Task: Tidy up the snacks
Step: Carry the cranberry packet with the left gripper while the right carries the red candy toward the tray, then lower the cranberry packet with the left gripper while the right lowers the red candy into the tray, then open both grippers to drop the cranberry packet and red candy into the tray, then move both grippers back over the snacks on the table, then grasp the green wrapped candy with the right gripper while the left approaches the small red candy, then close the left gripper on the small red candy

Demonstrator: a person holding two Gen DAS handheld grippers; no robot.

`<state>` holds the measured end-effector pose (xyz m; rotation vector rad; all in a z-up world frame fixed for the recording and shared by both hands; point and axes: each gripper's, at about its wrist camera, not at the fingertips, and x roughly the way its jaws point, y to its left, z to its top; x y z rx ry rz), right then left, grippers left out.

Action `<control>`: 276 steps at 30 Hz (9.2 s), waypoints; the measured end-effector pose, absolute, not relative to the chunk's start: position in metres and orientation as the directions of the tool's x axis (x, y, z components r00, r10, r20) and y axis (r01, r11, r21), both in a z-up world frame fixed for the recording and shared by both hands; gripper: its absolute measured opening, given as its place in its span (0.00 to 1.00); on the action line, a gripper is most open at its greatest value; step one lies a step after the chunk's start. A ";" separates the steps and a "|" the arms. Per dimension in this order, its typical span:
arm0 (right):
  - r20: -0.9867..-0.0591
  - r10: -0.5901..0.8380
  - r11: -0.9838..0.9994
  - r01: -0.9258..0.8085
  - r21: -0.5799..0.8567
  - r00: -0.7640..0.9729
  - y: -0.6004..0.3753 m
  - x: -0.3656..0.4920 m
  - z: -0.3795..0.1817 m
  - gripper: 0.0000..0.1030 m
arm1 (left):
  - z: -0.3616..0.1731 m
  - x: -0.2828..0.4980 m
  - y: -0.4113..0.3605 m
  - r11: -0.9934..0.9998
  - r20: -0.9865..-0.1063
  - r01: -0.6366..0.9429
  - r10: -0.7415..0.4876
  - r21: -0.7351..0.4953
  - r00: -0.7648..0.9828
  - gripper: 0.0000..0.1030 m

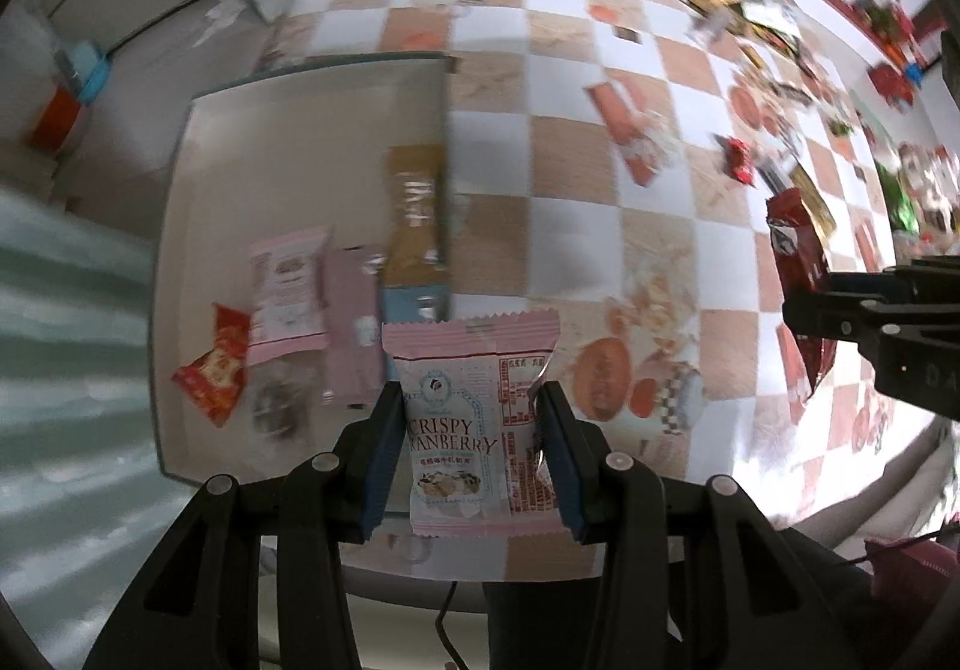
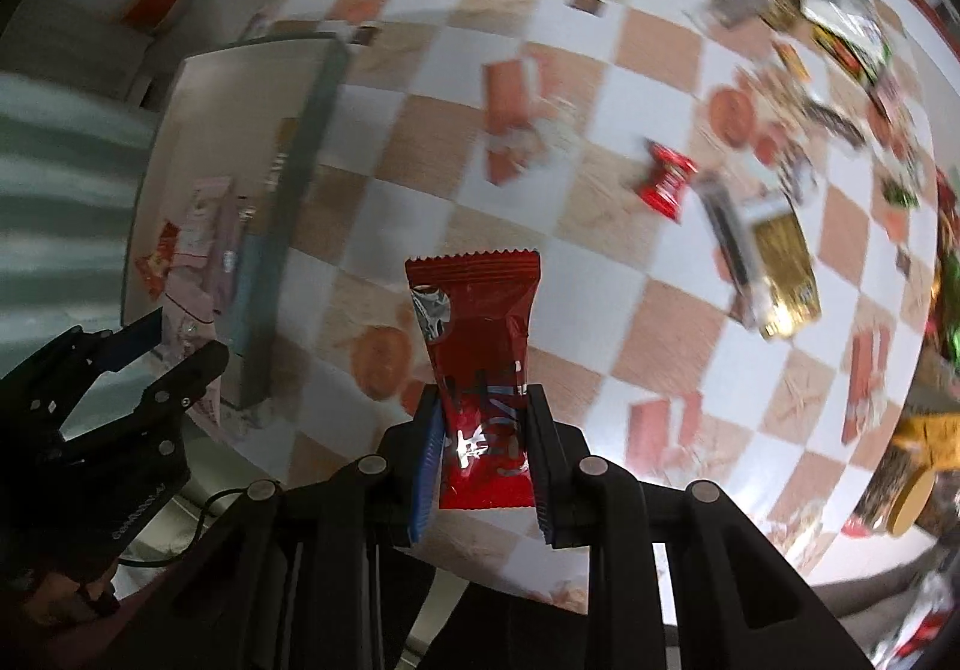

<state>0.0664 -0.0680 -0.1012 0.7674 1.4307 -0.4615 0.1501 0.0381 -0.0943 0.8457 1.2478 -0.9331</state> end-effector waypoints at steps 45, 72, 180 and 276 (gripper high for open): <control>-0.973 0.206 0.832 0.506 0.228 0.100 -0.032 0.225 -0.090 0.27 | -0.099 0.278 0.083 0.642 -0.988 0.766 -0.127 -0.013 0.090 0.47; -0.967 0.241 0.823 0.511 0.250 0.084 -0.034 0.264 -0.113 0.27 | -0.112 0.290 0.070 0.638 -0.989 0.770 -0.109 0.006 0.098 0.47; -0.987 0.051 -0.152 0.978 0.146 0.155 -0.424 -0.194 -0.220 0.66 | -0.161 0.027 -0.153 0.239 -1.000 0.971 0.000 0.012 0.012 0.77; -0.974 0.133 0.226 0.951 0.210 0.184 -0.151 -0.172 -0.147 0.19 | -0.185 0.011 -0.182 0.215 -0.999 0.976 -0.032 -0.038 -0.032 0.19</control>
